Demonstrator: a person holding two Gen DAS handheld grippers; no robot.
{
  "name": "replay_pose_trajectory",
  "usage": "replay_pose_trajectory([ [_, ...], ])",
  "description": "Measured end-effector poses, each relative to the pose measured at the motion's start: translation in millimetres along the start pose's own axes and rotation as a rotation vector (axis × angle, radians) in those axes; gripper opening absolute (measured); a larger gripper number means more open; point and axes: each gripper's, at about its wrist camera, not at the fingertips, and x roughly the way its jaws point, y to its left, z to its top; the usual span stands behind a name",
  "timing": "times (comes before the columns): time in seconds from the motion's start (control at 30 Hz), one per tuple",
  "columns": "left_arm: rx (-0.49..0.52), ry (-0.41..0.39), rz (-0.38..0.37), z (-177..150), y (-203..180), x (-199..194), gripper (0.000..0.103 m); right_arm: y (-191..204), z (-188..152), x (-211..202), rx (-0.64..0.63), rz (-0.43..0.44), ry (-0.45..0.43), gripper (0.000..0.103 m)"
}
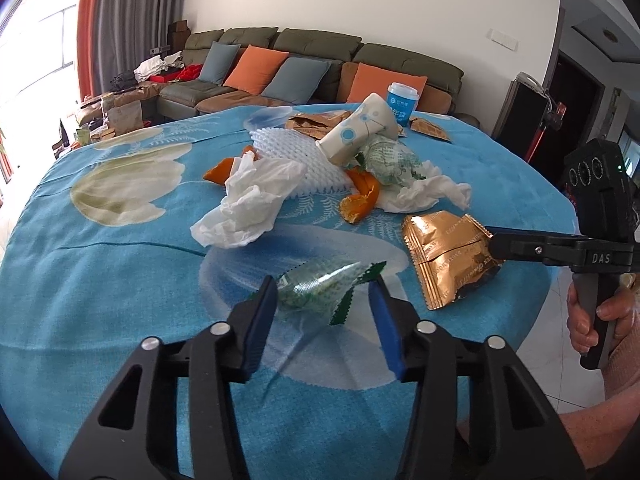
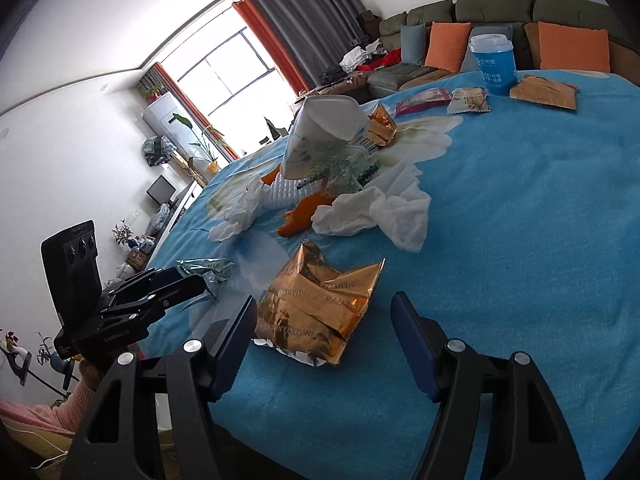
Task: Collect trash
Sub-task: 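Grasp the green candy wrapper with the left tool while the right tool grasps the gold wrapper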
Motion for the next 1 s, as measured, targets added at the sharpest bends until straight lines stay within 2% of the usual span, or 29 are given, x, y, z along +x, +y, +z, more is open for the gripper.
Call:
replay_pose_trajectory([
  [0.17, -0.018, -0.002, -0.017, -2, 3, -6, 0.036, 2, -2, 3, -0.009, 0.024, 0.015, 0.041],
  [0.2, -0.025, -0.003, -0.017, -3, 4, -7, 0.032, 2, -2, 3, -0.008, 0.03, 0.016, 0.037],
  [0.23, -0.03, -0.003, -0.015, -4, 6, -9, 0.021, 2, -2, 4, -0.007, 0.037, 0.019, 0.036],
  [0.37, -0.064, -0.007, -0.016, -6, 12, -16, 0.021, 7, -1, 6, -0.02, 0.052, 0.019, 0.028],
  [0.67, -0.118, -0.053, 0.027, -13, 30, -41, 0.02, 28, 7, 12, -0.068, 0.096, 0.0, 0.026],
  [1.0, -0.187, -0.101, 0.104, -23, 53, -73, 0.02, 69, 14, 39, -0.155, 0.172, 0.018, 0.026],
])
